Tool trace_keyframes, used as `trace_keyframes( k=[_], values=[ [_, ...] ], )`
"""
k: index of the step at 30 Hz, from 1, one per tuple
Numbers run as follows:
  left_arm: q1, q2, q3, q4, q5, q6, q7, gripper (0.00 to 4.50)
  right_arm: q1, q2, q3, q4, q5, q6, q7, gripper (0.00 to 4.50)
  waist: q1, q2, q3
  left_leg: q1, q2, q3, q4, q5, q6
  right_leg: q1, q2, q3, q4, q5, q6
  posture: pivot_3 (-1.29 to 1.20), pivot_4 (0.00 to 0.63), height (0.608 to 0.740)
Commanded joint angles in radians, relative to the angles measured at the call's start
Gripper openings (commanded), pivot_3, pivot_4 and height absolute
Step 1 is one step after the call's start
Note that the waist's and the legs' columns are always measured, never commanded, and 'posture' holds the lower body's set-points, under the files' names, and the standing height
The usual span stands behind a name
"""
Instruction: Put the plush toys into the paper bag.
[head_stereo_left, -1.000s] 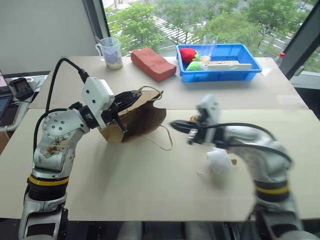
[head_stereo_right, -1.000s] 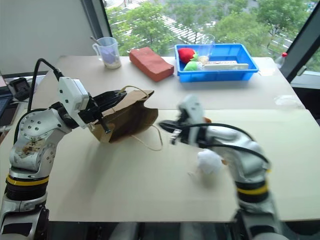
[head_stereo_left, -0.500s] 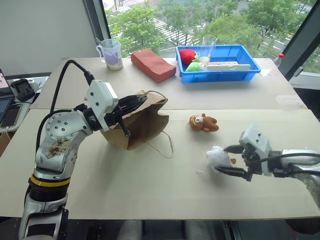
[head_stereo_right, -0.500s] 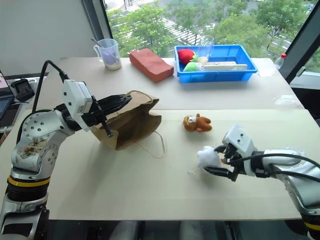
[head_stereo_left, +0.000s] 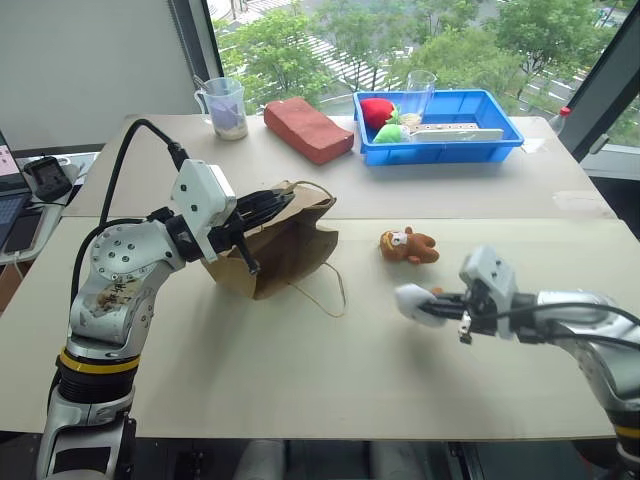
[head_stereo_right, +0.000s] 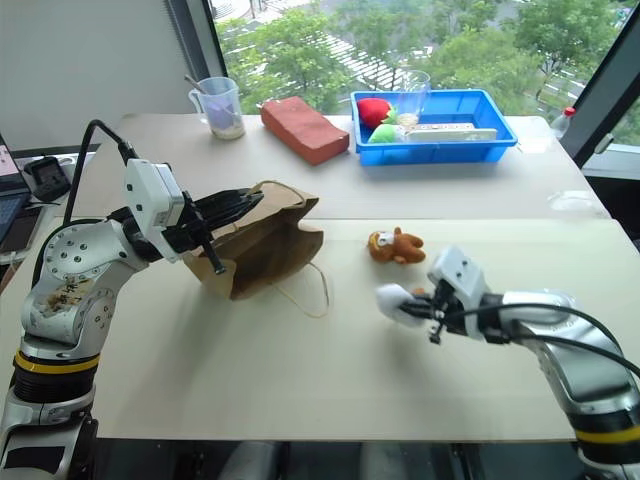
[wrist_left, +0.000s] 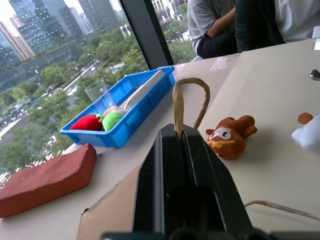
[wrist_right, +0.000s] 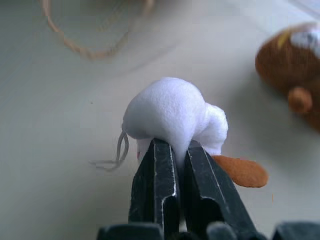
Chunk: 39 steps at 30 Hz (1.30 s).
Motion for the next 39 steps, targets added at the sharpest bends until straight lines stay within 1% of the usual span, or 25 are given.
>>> trace_keyframes(
  k=[1, 5, 7, 11, 15, 17, 18, 22, 24, 27, 28, 30, 34, 36, 39],
  values=[
    [-0.011, 0.009, 0.018, -0.032, -0.012, -0.007, 0.001, 0.0, -0.122, 0.094, 0.063, -0.063, 0.01, 0.017, -0.081, 0.01, -0.003, 0.0, 0.0, 0.0, 0.0, 0.0, 0.0, 0.0, 0.0, 0.0, 0.0, 0.0, 0.0, 0.0, 0.0, 0.0, 0.15, 0.74],
    [-0.028, 0.001, 0.008, -0.025, -0.01, -0.006, 0.003, 0.0, -0.262, 0.249, 0.194, 0.031, -0.067, 0.003, -0.174, 0.01, -0.001, 0.0, 0.0, -0.002, 0.0, -0.002, 0.0, 0.0, 0.0, -0.001, 0.0, -0.001, 0.0, 0.0, 0.0, 0.0, 0.15, 0.74],
    [-0.034, -0.002, 0.003, -0.021, -0.008, -0.008, 0.003, 0.0, -0.312, 0.303, 0.244, 0.081, -0.105, -0.017, -0.195, 0.01, -0.002, 0.0, 0.0, -0.002, 0.0, -0.002, 0.0, 0.0, -0.001, -0.002, 0.0, -0.001, 0.001, 0.0, 0.0, 0.0, 0.15, 0.74],
    [-0.047, -0.013, -0.005, -0.008, -0.005, -0.015, 0.003, 0.0, -0.447, 0.477, 0.341, 0.258, -0.187, -0.078, -0.248, 0.01, -0.015, 0.0, 0.0, -0.003, 0.0, -0.002, 0.0, 0.001, -0.001, -0.004, 0.0, -0.001, 0.003, 0.0, 0.0, 0.0, 0.15, 0.74],
    [-0.055, -0.019, -0.01, 0.0, 0.002, -0.018, 0.002, 0.0, -0.526, 0.627, 0.393, 0.454, -0.262, -0.17, -0.29, 0.01, -0.021, 0.0, 0.0, -0.001, 0.0, -0.003, -0.002, 0.001, -0.002, -0.004, 0.0, -0.001, 0.005, 0.0, 0.0, 0.0, 0.15, 0.74],
    [-0.055, -0.021, -0.011, 0.0, 0.002, -0.018, 0.001, 0.0, -0.545, 0.679, 0.41, 0.535, -0.286, -0.221, -0.284, 0.84, -0.021, 0.0, 0.0, -0.001, 0.0, -0.003, -0.002, 0.001, -0.002, -0.004, 0.0, -0.001, 0.006, 0.0, 0.0, 0.0, 0.15, 0.74],
    [-0.055, -0.021, -0.01, -0.003, 0.001, -0.016, 0.002, 0.0, -0.549, 0.699, 0.412, 0.56, -0.29, -0.234, -0.279, 1.12, -0.021, 0.0, 0.0, -0.001, 0.0, -0.003, -0.002, 0.001, -0.002, -0.004, 0.0, -0.001, 0.006, 0.0, 0.0, 0.0, 0.15, 0.74],
    [-0.053, -0.018, -0.007, -0.008, 0.001, -0.011, 0.005, 0.0, -0.552, 0.763, 0.384, 0.603, -0.288, -0.268, -0.287, 2.52, -0.021, 0.0, 0.0, -0.002, -0.001, -0.003, -0.003, 0.004, -0.007, -0.005, 0.0, -0.001, 0.006, 0.0, 0.0, 0.0, 0.15, 0.74],
    [-0.053, -0.014, -0.003, -0.008, 0.0, -0.011, 0.005, 0.0, -0.538, 0.767, 0.369, 0.588, -0.279, -0.268, -0.283, 3.22, -0.022, 0.001, 0.0, -0.002, 0.0, -0.004, -0.003, 0.004, -0.007, -0.005, 0.0, -0.002, 0.006, 0.0, 0.0, 0.0, 0.15, 0.74],
    [-0.047, -0.01, 0.002, -0.011, -0.001, -0.009, 0.005, 0.0, -0.495, 0.738, 0.332, 0.515, -0.249, -0.242, -0.266, 4.25, -0.022, 0.001, 0.0, -0.002, -0.001, -0.004, -0.003, 0.004, -0.006, -0.004, 0.0, -0.002, 0.006, 0.0, 0.0, 0.0, 0.15, 0.74],
    [-0.044, -0.008, 0.003, -0.014, -0.001, -0.009, 0.004, 0.0, -0.478, 0.718, 0.316, 0.481, -0.236, -0.227, -0.258, 4.47, -0.021, 0.001, 0.0, -0.002, 0.0, -0.004, -0.003, 0.003, -0.006, -0.004, 0.0, -0.002, 0.006, 0.0, 0.0, 0.0, 0.15, 0.74],
    [-0.042, -0.005, 0.006, -0.01, -0.002, -0.01, 0.002, 0.0, -0.438, 0.657, 0.279, 0.403, -0.219, -0.201, -0.239, 4.47, -0.02, 0.001, 0.0, -0.002, -0.001, -0.004, -0.003, 0.002, -0.003, -0.004, 0.0, -0.002, 0.006, 0.0, 0.0, 0.0, 0.15, 0.74],
    [-0.041, 0.006, 0.014, -0.005, -0.004, -0.013, -0.005, 0.0, -0.363, 0.479, 0.178, 0.257, -0.192, -0.133, -0.214, 4.47, -0.012, 0.0, 0.0, -0.003, -0.001, -0.004, -0.003, 0.001, -0.002, -0.004, 0.0, -0.002, 0.005, 0.0, 0.0, 0.0, 0.15, 0.74],
    [-0.039, 0.011, 0.017, -0.006, -0.006, -0.013, -0.007, 0.0, -0.346, 0.42, 0.149, 0.233, -0.198, -0.118, -0.214, 4.47, -0.013, 0.0, 0.0, -0.002, -0.001, -0.004, -0.003, 0.001, -0.002, -0.004, 0.0, -0.002, 0.005, 0.0, 0.0, 0.0, 0.15, 0.74],
    [-0.038, 0.012, 0.017, -0.003, -0.004, -0.016, -0.01, 0.0, -0.334, 0.284, 0.114, 0.312, -0.275, -0.171, -0.208, 4.47, -0.021, 0.0, 0.0, -0.001, 0.0, -0.003, -0.003, 0.001, -0.001, -0.004, 0.0, -0.002, 0.004, 0.0, 0.0, 0.0, 0.15, 0.74]
  ],
)
